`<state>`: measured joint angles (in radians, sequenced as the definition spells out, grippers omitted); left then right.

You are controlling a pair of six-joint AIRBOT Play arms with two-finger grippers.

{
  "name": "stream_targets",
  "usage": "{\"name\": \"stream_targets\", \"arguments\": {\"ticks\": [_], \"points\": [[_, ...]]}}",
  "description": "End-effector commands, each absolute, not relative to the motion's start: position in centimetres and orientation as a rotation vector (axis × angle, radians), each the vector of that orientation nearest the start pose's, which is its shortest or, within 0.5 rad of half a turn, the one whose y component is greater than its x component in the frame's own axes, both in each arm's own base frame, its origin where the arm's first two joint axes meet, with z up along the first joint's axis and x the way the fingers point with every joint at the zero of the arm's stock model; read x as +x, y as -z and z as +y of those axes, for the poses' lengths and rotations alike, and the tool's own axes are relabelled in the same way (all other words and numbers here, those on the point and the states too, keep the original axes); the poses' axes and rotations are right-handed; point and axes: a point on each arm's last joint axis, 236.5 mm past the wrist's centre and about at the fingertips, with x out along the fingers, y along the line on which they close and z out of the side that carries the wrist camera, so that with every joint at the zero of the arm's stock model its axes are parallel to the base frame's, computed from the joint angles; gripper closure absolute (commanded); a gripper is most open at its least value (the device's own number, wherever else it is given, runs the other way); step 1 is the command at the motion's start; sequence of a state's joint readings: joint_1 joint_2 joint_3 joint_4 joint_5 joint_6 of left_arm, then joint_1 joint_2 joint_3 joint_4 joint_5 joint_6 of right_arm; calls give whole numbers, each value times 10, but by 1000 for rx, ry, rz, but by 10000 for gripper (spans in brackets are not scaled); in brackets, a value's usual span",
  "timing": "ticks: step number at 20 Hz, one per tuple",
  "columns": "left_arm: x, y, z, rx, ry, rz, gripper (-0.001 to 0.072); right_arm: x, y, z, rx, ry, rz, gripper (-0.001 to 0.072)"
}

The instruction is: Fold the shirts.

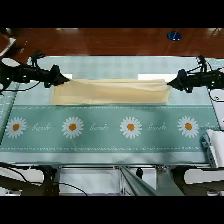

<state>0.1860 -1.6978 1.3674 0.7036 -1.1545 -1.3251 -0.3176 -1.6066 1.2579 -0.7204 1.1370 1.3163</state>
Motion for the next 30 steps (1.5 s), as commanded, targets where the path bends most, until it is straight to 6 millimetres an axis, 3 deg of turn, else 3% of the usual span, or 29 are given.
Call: {"name": "stream_targets", "arguments": {"ticks": [1, 2, 4, 6, 10, 12, 14, 16, 20, 22, 27, 28, 29, 30], "points": [[480, 52, -84, -803, 377, 1284, 300, 488, 35, 21, 900, -230, 1109, 392], [479, 53, -83, -808, 375, 1289, 13, 490, 36, 22, 902, -242, 1100, 73], [471, 41, -73, -783, 434, 1306, 5, 489, 29, 15, 862, -277, 1082, 88], [457, 22, -47, -765, 484, 1342, 4, 478, 19, -1, 877, -288, 1091, 90], [424, -2, 28, -833, 257, 1402, 4, 445, 3, -49, 888, -254, 1114, 91], [416, -23, 36, -759, 242, 1299, 5, 426, 14, -65, 855, -194, 1175, 92], [405, -45, 7, -732, 297, 1138, 5, 417, 35, -67, 844, -146, 1210, 92], [386, -55, -37, -762, 361, 983, 5, 425, 53, -57, 899, -94, 1188, 92], [339, -23, -89, -750, 372, 981, 5, 451, 68, -15, 979, -168, 1175, 92], [323, -9, -107, -747, 411, 1045, 5, 457, 78, -5, 986, -198, 1213, 92], [322, -4, -126, -717, 445, 1062, 5, 455, 107, 27, 983, -236, 1322, 92], [322, -4, -129, -711, 449, 1062, 5, 457, 108, 31, 967, -241, 1322, 119], [322, -4, -130, -706, 450, 1059, 6, 460, 106, 31, 954, -243, 1312, 324], [322, -4, -132, -717, 443, 1063, 6, 464, 99, 31, 927, -274, 1294, 699]]}}
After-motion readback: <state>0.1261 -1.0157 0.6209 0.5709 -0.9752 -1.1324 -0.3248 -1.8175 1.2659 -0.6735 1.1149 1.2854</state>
